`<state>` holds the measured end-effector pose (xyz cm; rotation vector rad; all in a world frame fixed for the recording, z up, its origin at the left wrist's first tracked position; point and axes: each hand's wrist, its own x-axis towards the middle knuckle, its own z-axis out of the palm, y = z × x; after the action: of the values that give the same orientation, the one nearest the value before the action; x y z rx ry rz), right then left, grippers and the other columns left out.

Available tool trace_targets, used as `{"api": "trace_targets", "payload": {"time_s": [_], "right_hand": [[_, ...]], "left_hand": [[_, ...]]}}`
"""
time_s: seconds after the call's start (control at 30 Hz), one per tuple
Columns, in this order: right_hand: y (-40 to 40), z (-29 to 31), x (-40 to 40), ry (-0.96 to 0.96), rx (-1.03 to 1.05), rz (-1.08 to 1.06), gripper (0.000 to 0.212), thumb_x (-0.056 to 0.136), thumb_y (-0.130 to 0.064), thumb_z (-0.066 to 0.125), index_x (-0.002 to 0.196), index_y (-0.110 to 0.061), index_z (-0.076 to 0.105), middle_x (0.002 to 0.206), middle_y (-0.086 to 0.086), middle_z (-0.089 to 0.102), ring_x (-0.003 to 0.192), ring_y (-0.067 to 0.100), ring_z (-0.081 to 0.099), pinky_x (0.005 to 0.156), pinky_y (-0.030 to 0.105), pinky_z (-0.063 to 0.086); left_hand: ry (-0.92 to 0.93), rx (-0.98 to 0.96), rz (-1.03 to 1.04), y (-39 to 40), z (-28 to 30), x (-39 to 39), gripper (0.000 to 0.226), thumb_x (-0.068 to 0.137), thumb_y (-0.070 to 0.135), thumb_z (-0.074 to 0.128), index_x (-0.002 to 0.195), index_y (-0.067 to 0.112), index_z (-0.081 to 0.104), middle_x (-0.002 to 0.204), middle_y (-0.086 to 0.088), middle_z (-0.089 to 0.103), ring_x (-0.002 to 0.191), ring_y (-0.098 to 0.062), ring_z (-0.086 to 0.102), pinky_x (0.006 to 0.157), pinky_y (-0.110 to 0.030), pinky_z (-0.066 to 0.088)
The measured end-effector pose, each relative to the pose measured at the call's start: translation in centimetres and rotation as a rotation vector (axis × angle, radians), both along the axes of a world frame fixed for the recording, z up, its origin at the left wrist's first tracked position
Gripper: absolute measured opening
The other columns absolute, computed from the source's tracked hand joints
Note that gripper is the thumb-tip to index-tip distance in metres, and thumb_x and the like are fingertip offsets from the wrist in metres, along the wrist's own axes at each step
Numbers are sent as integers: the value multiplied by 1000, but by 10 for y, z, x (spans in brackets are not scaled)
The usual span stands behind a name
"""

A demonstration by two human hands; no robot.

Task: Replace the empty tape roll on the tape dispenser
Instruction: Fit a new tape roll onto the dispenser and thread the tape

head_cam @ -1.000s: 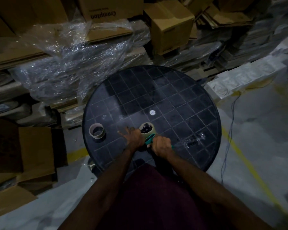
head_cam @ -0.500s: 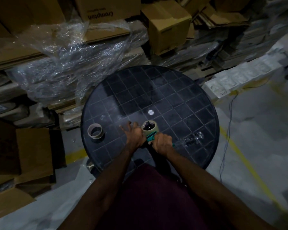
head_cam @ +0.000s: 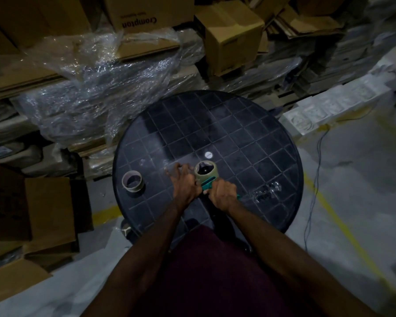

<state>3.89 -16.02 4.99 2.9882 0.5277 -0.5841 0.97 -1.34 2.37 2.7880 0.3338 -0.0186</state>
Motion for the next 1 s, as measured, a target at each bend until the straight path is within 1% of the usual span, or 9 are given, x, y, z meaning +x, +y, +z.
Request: {"api": "trace_targets", "payload": {"time_s": [0.13,0.2,0.27,0.33,0.47,0.53,0.63,0.77,1.0], "right_hand": [[3,-7,1,1,-36,-3,30,99,-30,42,117,-11,55,117,8,67,102,24,66,73,33,41],[-1,-9,1,27,-22,-16,32,99,-30,39,120,-11,54,122,10,64,108,26,64,79,35,45],[-6,-8,1,48,-7,-31,37,100,-34,39,124,-10,52,127,12,60,114,29,61,90,38,46],[-8,-8,3,57,36,-63,42,100,-40,40,125,-9,53,128,13,60,116,31,60,94,39,46],[-5,-4,6,64,111,-130,52,97,-53,45,122,-9,58,127,14,62,117,32,61,94,39,46],[-6,-3,7,47,102,-113,56,96,-56,44,122,-8,56,125,15,62,115,32,61,93,38,47],[-11,-2,13,62,112,-195,60,92,-62,49,119,-9,59,121,13,65,111,31,64,90,40,50],[-15,-4,16,138,147,-274,60,88,-66,50,111,-12,64,112,11,70,99,29,68,85,38,54],[-19,-3,20,281,227,-376,60,87,-66,52,114,-13,62,113,10,69,101,30,66,81,36,51]], "left_hand": [[-52,-43,13,-15,10,1,34,67,36,51,77,11,73,120,-5,54,128,-33,28,108,-74,8],[-33,-51,26,-18,11,4,39,66,39,48,79,11,73,120,-4,51,129,-33,29,110,-73,2],[4,-49,45,-14,6,5,40,68,42,47,80,13,71,121,-3,49,131,-33,28,111,-72,-3],[18,-45,59,-9,4,3,31,72,39,53,78,13,70,119,-3,50,131,-33,29,110,-74,-2],[19,-55,68,-9,14,4,29,75,35,52,77,11,70,118,-3,49,129,-32,29,110,-76,0],[16,-78,107,-7,20,4,25,75,35,51,73,15,67,117,-1,48,128,-31,29,110,-76,-2],[9,-111,128,-6,25,0,16,73,33,51,65,22,59,117,-1,48,129,-32,29,109,-76,-3],[64,-19,52,-7,26,0,31,79,37,49,80,14,69,126,-7,45,133,-37,26,107,-80,0],[167,56,6,0,33,-2,38,84,40,43,96,10,64,135,-18,43,134,-38,25,106,-79,5]]}}
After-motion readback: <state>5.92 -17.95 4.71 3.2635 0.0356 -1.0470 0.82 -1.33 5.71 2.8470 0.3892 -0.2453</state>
